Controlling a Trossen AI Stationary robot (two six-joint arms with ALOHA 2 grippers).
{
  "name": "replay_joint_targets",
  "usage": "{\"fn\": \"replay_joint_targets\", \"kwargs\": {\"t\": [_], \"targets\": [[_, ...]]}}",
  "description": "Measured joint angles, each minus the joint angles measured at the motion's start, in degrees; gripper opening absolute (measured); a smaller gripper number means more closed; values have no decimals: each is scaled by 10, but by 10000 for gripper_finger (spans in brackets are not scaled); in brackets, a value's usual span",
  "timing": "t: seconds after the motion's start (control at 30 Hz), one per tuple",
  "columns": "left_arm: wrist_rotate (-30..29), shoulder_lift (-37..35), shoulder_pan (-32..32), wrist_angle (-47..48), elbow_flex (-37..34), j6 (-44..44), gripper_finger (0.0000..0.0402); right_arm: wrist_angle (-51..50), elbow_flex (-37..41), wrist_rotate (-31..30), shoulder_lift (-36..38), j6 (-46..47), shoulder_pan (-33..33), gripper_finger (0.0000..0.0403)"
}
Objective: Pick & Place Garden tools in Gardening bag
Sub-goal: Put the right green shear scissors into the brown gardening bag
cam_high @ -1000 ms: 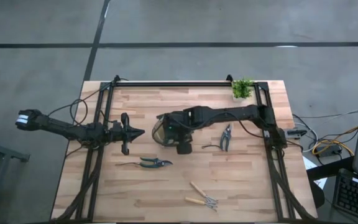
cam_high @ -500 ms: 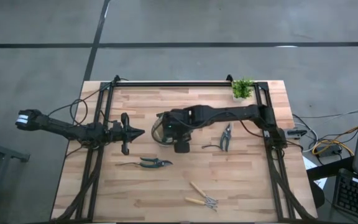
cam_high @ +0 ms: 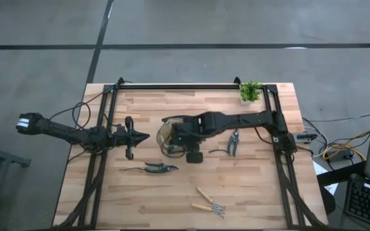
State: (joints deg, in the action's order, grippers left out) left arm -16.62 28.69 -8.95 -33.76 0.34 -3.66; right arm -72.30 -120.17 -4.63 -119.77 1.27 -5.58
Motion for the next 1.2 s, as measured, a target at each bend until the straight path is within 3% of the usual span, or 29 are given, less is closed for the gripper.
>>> {"fn": "replay_joint_targets", "kwargs": {"t": [0.4,0.67,0.9,1.2], "targets": [[0,0,0,2,0,0,12,-60,117,-41,64,22,-63,128],[0,0,0,5,0,0,12,-27,298,-151,166,65,-102,134],[0,0,0,6,0,0,12,36,468,-125,219,33,-103,133],[0,0,0,8,0,0,12,53,545,-118,214,18,-111,112]]}}
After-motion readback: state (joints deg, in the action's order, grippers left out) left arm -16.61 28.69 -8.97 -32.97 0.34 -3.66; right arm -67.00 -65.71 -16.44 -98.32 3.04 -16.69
